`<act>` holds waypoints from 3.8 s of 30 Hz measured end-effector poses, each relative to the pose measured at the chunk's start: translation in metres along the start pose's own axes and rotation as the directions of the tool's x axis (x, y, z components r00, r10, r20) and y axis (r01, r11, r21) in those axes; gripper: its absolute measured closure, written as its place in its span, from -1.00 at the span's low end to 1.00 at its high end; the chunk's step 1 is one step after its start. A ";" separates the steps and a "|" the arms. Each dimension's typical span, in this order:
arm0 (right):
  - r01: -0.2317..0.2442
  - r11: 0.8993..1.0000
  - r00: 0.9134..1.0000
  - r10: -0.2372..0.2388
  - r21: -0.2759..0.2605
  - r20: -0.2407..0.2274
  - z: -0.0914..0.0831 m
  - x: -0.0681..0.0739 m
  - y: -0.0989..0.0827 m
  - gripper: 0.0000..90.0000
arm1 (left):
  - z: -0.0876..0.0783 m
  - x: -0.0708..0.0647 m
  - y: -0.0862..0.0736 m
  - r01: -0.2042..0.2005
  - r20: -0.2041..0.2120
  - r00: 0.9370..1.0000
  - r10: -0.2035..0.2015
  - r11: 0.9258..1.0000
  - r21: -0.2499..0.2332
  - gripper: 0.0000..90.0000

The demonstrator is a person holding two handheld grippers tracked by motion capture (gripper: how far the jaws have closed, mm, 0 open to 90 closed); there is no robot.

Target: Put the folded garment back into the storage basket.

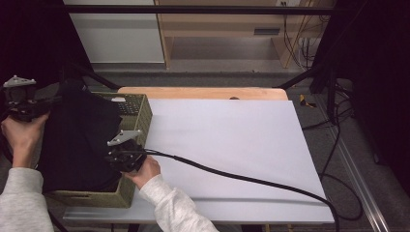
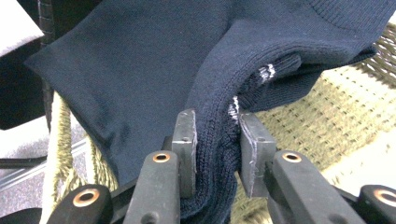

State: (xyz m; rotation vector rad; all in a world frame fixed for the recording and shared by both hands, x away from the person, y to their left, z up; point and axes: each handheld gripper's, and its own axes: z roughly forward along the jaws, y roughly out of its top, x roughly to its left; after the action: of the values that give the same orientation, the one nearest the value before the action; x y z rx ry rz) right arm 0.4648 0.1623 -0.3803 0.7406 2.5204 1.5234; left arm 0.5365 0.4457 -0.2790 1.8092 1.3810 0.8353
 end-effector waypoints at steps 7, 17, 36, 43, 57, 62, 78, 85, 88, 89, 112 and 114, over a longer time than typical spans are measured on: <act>-0.004 1.000 0.999 0.004 -0.010 0.035 0.000 0.002 -0.006 0.59 | 0.021 -0.007 0.002 -0.006 0.012 1.000 0.006 1.000 -0.001 0.83; 0.021 1.000 0.997 -0.022 0.013 0.072 0.004 0.005 -0.013 0.28 | 0.054 -0.012 -0.007 0.003 -0.067 0.998 0.003 0.996 0.093 0.66; 0.105 0.987 0.993 -0.096 -0.123 0.075 -0.072 -0.018 0.004 -0.86 | 0.018 -0.053 -0.019 0.093 0.122 0.989 -0.080 0.990 -0.109 -0.49; 0.106 0.988 0.993 -0.100 -0.115 0.062 -0.091 -0.031 -0.001 -0.99 | 0.011 -0.070 -0.024 0.109 0.226 0.971 -0.080 0.987 -0.119 -0.83; 0.091 0.988 0.994 -0.082 -0.129 0.071 -0.138 -0.059 -0.011 -1.00 | -0.007 -0.110 -0.034 0.088 0.311 0.950 -0.032 0.982 -0.165 -0.94; 0.089 0.986 0.993 -0.078 -0.139 0.085 -0.157 -0.070 -0.016 -1.00 | -0.013 -0.128 -0.036 0.068 0.342 0.940 0.001 0.979 -0.190 -0.94; 0.065 0.968 0.988 -0.029 -0.241 0.150 -0.234 -0.113 -0.056 -1.00 | -0.015 -0.210 -0.047 -0.011 0.442 0.889 0.116 0.973 -0.232 -0.94; 0.036 0.968 0.988 0.003 -0.250 0.153 -0.264 -0.131 -0.087 -1.00 | -0.011 -0.241 -0.058 -0.013 0.475 0.868 0.142 0.964 -0.264 -0.94; 0.014 0.965 0.988 0.027 -0.261 0.154 -0.274 -0.138 -0.102 -1.00 | -0.006 -0.253 -0.066 -0.022 0.495 0.856 0.152 0.966 -0.258 -0.94; 0.010 0.964 0.987 0.033 -0.264 0.156 -0.277 -0.141 -0.107 -1.00 | -0.004 -0.257 -0.069 -0.030 0.496 0.854 0.160 0.965 -0.259 -0.94; -0.096 0.956 0.972 0.150 -0.276 0.181 -0.305 -0.186 -0.204 -1.00 | 0.038 -0.284 -0.136 -0.104 0.559 0.811 0.175 0.982 -0.156 -0.94; -0.095 0.957 0.972 0.149 -0.273 0.182 -0.306 -0.188 -0.210 -1.00 | 0.040 -0.284 -0.139 -0.109 0.549 0.817 0.176 0.982 -0.152 -0.94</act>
State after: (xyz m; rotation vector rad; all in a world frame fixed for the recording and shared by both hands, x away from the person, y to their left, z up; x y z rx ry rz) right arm 0.4542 -0.2498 -0.4389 0.9693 2.1107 1.6825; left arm 0.4336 0.1898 -0.4387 1.8802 0.8057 0.3840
